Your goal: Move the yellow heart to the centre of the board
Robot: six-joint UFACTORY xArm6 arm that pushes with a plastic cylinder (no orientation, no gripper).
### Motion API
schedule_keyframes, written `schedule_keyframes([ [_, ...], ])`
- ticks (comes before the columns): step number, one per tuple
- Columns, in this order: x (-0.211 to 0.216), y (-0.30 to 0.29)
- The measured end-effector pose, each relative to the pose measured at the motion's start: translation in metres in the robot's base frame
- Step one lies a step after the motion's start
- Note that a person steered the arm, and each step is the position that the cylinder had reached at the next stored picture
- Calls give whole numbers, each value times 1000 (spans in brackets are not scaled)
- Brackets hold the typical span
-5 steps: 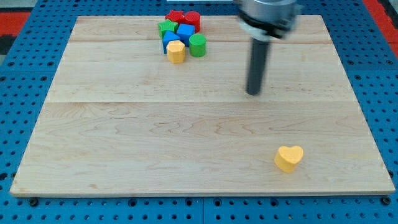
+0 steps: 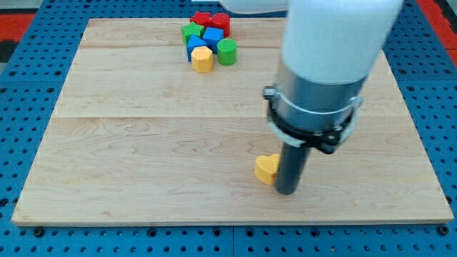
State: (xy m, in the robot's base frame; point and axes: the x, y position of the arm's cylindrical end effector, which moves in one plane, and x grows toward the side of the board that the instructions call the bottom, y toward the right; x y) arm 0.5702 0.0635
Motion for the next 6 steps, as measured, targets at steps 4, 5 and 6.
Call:
schedule_keyframes([
  [4,-94,-23],
  [5,-139,-54],
  [6,-99,-52],
])
